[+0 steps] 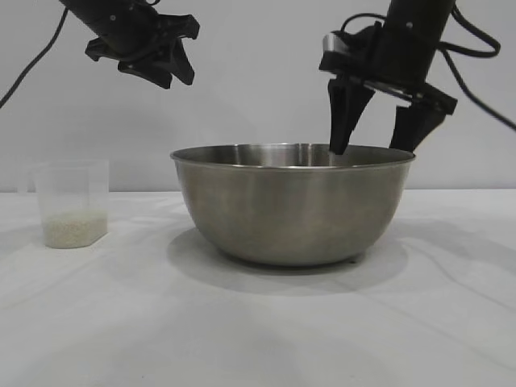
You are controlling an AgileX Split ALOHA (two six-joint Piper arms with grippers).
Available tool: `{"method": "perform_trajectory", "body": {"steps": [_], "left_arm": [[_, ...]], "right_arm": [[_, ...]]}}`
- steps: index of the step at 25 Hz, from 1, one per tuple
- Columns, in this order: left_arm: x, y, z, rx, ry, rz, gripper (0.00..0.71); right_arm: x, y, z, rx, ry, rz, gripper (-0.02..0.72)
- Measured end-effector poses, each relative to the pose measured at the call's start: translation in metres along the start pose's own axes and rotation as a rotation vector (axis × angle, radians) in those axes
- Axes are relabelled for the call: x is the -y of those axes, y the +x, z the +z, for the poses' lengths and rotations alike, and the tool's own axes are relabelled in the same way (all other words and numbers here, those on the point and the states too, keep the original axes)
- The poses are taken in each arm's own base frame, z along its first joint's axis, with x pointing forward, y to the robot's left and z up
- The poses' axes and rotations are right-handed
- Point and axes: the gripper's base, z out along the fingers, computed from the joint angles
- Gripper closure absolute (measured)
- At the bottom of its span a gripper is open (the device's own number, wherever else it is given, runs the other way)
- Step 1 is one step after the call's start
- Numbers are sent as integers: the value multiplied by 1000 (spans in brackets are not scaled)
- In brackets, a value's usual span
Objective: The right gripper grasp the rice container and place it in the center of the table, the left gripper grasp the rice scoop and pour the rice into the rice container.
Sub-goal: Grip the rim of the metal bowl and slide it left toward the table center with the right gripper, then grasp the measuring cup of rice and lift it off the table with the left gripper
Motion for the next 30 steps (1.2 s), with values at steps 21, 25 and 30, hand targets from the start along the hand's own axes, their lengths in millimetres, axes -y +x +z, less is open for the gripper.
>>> {"method": "perform_trajectory", "body": {"steps": [21,25,30], "left_arm": [[0,0,0,-1,0,2,465],[0,0,0,-1,0,2,465],[0,0,0,-1,0,2,465]], "right_arm": [[9,111,-56,495,350,-42,228],[-4,143,-77,551,369,-60,281],[-23,188,-99,613,363,-59,281]]}}
